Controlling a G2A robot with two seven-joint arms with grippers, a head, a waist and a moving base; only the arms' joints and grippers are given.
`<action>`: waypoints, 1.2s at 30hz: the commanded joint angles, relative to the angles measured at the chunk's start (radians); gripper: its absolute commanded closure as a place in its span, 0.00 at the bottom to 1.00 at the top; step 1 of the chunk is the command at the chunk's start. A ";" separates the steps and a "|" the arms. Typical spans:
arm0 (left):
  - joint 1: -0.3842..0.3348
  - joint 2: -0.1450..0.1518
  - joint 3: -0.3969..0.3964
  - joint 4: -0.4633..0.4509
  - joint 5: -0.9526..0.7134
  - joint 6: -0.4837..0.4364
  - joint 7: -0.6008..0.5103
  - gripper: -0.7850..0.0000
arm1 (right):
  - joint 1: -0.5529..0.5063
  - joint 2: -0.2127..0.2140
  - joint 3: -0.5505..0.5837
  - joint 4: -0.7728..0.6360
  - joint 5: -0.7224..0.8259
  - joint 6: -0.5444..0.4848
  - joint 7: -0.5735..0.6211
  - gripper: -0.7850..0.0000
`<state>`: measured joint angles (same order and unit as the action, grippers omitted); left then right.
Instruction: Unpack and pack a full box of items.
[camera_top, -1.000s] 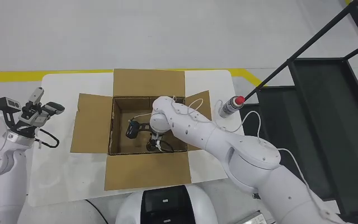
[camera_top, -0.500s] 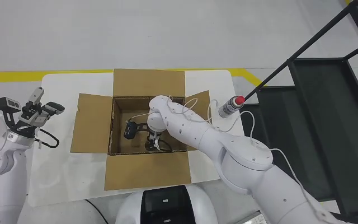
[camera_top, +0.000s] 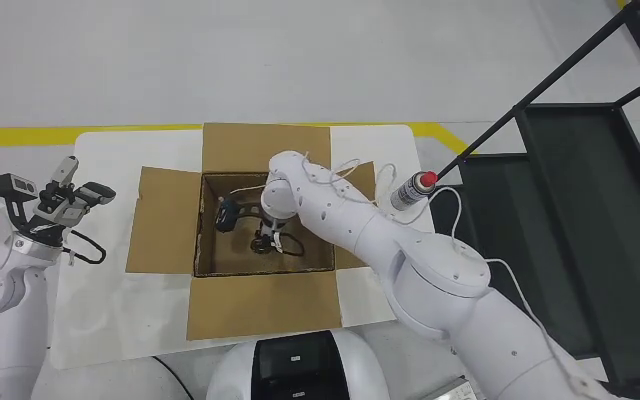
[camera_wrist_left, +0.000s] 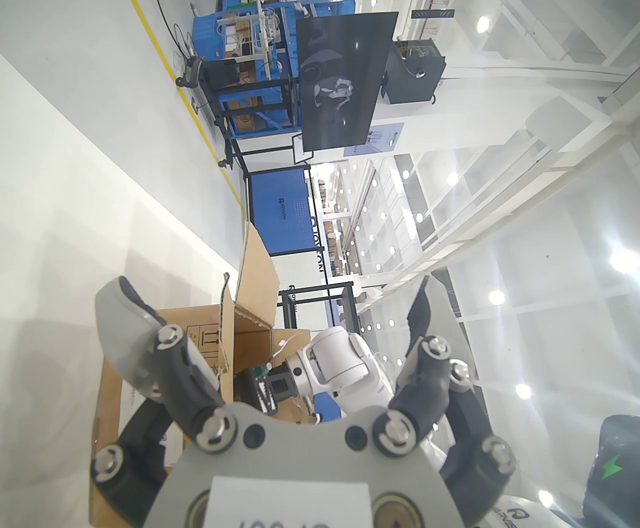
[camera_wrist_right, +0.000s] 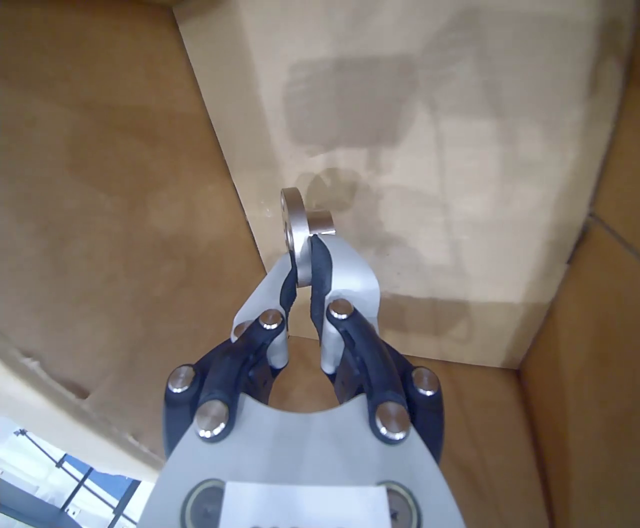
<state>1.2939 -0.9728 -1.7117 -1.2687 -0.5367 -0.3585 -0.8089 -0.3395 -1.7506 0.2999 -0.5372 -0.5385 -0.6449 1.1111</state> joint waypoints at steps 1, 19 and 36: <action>0.000 0.000 0.000 0.000 0.000 0.000 0.000 0.00 | 0.006 0.011 0.021 -0.012 0.017 -0.004 -0.012 1.00; 0.000 0.000 0.000 0.000 0.000 0.000 0.000 0.00 | -0.110 0.193 0.266 -0.273 0.127 0.047 -0.077 1.00; 0.000 0.000 0.000 0.000 0.000 0.000 0.000 0.00 | -0.290 0.318 0.475 -0.598 0.138 0.164 -0.008 1.00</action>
<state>1.2939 -0.9728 -1.7117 -1.2687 -0.5367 -0.3585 -0.8089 -0.6299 -1.4331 0.7746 -1.1344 -0.4007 -0.4805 1.1029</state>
